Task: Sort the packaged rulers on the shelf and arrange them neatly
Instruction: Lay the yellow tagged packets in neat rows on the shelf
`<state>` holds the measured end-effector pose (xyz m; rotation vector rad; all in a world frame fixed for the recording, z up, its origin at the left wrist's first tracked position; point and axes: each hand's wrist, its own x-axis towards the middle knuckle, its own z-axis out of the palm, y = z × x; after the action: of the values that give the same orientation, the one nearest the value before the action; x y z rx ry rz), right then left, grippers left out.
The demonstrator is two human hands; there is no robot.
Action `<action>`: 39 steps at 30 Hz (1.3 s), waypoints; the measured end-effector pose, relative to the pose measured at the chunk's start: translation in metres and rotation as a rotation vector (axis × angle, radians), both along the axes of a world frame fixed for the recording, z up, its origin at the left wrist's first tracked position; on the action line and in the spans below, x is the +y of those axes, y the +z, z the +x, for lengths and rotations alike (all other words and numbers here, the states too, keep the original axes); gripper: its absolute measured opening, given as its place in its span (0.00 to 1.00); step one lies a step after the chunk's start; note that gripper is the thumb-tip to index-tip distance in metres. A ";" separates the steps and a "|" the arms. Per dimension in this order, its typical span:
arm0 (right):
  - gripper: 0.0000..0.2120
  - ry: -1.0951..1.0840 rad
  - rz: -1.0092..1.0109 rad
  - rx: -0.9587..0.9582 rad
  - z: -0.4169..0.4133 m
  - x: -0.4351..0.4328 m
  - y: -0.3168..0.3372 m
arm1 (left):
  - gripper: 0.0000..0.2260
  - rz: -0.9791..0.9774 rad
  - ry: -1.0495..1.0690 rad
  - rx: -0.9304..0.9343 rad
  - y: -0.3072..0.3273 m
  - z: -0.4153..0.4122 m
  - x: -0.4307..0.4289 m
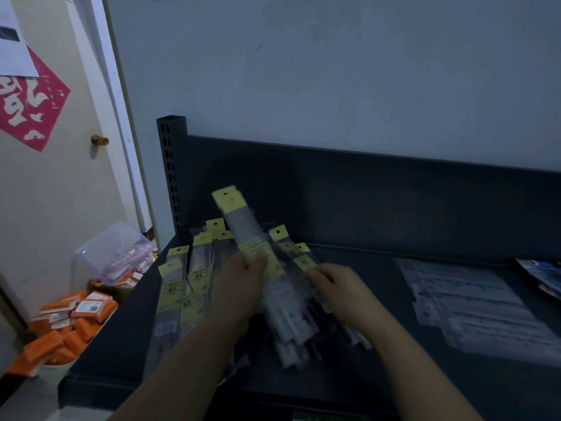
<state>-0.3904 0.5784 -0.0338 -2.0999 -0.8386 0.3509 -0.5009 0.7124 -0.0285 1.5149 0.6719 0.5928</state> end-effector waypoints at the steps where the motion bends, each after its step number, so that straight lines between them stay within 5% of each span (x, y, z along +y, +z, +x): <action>1: 0.12 -0.072 -0.067 -0.179 0.011 -0.003 -0.004 | 0.11 0.000 0.016 -0.017 -0.001 -0.001 0.003; 3: 0.10 -0.159 -0.286 -0.383 0.023 -0.005 -0.012 | 0.11 -0.031 0.031 -0.059 0.000 -0.004 0.008; 6: 0.12 -0.172 -0.440 -0.265 0.029 -0.001 -0.016 | 0.12 -0.178 0.044 -0.140 0.002 -0.007 0.012; 11: 0.10 -0.201 -0.305 -0.095 0.035 -0.004 -0.009 | 0.14 -0.470 0.031 -0.191 -0.001 -0.004 0.009; 14: 0.12 -0.234 -0.192 -0.037 0.030 -0.008 -0.005 | 0.13 -0.475 -0.003 -0.191 -0.002 0.001 0.006; 18: 0.12 -0.104 0.241 0.535 0.006 -0.008 0.011 | 0.11 -0.366 -0.058 -0.136 0.001 0.010 -0.007; 20: 0.11 0.014 0.234 0.629 -0.008 -0.006 0.015 | 0.10 -0.392 -0.088 -0.123 0.002 0.016 -0.013; 23: 0.09 0.037 0.120 0.505 -0.014 -0.008 0.012 | 0.10 -0.467 -0.033 -0.144 0.000 0.020 -0.014; 25: 0.09 -0.102 0.010 0.226 -0.005 -0.016 0.008 | 0.09 -0.450 0.007 -0.161 -0.001 0.017 -0.010; 28: 0.13 -0.230 -0.455 -0.205 0.003 -0.028 0.001 | 0.13 -0.511 -0.023 -0.214 -0.003 0.009 -0.002; 35: 0.09 -0.223 -0.450 0.043 0.010 -0.031 0.000 | 0.04 -0.624 -0.066 -0.209 -0.005 0.002 -0.004; 39: 0.13 -0.204 -0.099 0.104 0.007 -0.036 0.003 | 0.08 -0.486 -0.131 -0.086 -0.009 0.001 -0.007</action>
<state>-0.3837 0.5420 -0.0306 -2.2154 -0.5500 0.3949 -0.4996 0.7059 -0.0377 1.0637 0.5931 0.3578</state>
